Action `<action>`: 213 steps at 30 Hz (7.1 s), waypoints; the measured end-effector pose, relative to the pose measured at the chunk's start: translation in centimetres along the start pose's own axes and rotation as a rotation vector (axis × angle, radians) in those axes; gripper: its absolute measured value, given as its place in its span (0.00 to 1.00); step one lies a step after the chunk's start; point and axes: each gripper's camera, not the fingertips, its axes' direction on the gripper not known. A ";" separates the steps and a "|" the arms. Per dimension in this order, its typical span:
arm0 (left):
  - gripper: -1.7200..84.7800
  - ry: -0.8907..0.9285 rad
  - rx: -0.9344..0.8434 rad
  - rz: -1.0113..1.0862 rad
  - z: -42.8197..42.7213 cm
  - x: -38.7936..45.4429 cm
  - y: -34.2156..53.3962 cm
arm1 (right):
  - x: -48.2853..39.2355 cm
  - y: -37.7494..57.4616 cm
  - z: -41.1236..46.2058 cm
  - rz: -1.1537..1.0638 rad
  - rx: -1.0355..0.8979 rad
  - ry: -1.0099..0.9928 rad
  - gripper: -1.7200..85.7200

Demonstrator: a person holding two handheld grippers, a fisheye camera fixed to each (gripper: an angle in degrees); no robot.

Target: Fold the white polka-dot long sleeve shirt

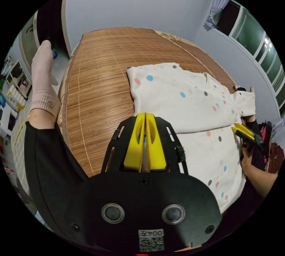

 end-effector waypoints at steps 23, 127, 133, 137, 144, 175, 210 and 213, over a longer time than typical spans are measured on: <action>0.17 0.133 -0.090 0.183 -2.3 15.4 8.6 | 0.5 -1.5 0.2 0.007 0.002 -0.004 0.15; 0.04 -0.060 -0.039 0.181 0.6 20.6 16.8 | 78.4 13.0 -17.2 1.054 0.407 -0.423 0.18; 0.03 -0.055 -0.037 0.180 0.7 20.5 16.4 | 82.0 13.2 -13.6 1.185 0.305 -0.518 0.19; 0.03 -0.056 -0.038 0.182 0.7 20.4 16.1 | 82.7 13.2 -12.4 1.229 0.275 -0.604 0.17; 0.03 -0.050 -0.044 0.177 0.6 20.0 15.3 | 78.0 12.6 -15.6 1.127 0.428 -0.549 0.07; 0.04 -0.023 -0.060 0.158 0.7 16.5 11.0 | 11.2 -0.2 -11.5 -0.296 0.079 -0.120 0.17; 0.05 0.064 -0.024 0.054 3.3 5.0 -4.7 | -4.8 0.3 -3.8 -0.281 -0.033 -0.108 0.20; 0.04 -0.045 0.032 0.116 1.7 7.3 -4.5 | -5.4 0.5 -3.7 -0.284 -0.032 -0.101 0.20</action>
